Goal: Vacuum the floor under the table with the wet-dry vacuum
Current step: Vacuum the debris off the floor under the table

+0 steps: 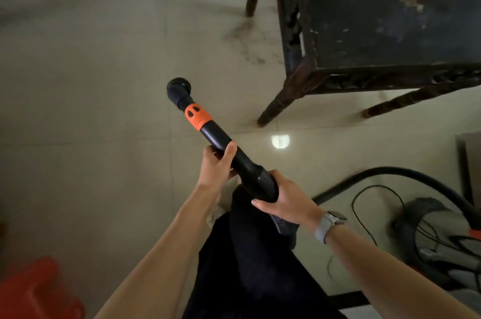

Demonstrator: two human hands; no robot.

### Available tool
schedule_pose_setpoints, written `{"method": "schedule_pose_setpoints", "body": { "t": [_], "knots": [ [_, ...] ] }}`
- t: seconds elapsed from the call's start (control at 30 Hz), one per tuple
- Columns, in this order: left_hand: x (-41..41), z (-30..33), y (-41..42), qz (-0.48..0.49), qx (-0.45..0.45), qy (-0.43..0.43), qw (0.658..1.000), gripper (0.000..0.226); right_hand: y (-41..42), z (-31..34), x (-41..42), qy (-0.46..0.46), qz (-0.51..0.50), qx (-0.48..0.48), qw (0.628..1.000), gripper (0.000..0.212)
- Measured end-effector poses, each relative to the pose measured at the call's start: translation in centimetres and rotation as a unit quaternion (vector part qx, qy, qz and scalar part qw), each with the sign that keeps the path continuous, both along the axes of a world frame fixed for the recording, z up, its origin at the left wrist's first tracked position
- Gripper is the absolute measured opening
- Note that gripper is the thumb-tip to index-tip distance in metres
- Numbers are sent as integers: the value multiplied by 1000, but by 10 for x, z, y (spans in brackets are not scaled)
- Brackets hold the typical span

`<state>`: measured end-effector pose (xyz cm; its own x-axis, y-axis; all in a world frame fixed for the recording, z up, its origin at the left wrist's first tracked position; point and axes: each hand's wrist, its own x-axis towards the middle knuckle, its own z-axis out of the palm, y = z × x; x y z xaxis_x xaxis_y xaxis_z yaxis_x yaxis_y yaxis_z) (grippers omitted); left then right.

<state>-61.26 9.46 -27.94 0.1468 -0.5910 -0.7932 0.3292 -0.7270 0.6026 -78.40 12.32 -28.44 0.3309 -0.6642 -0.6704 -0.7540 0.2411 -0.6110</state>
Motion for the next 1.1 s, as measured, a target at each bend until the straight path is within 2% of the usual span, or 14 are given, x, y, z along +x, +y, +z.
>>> {"method": "schedule_pose_setpoints", "body": {
  "t": [0.2, 0.4, 0.6, 0.73, 0.9, 1.1],
  "knots": [
    [76, -1, -102, -76, -38, -37, 996, 35, -84, -12, 86, -25, -37, 22, 999, 47],
    [159, 3, -233, -143, -38, -60, 987, 31, -204, -16, 178, -23, -56, 50, 997, 56],
    [220, 6, -331, -240, -63, -60, 967, 26, -283, -14, 257, -59, -169, 79, 981, 52],
    [259, -2, -391, -295, -46, -17, 954, 27, -317, -17, 311, -79, -293, 68, 950, 52],
    [297, -19, -449, -351, -3, 33, 936, 27, -353, -21, 373, -50, -428, 17, 902, 48],
    [305, -48, -487, -506, 45, 18, 861, 30, -367, -47, 421, -31, -562, 46, 825, 46]
  ]
}}
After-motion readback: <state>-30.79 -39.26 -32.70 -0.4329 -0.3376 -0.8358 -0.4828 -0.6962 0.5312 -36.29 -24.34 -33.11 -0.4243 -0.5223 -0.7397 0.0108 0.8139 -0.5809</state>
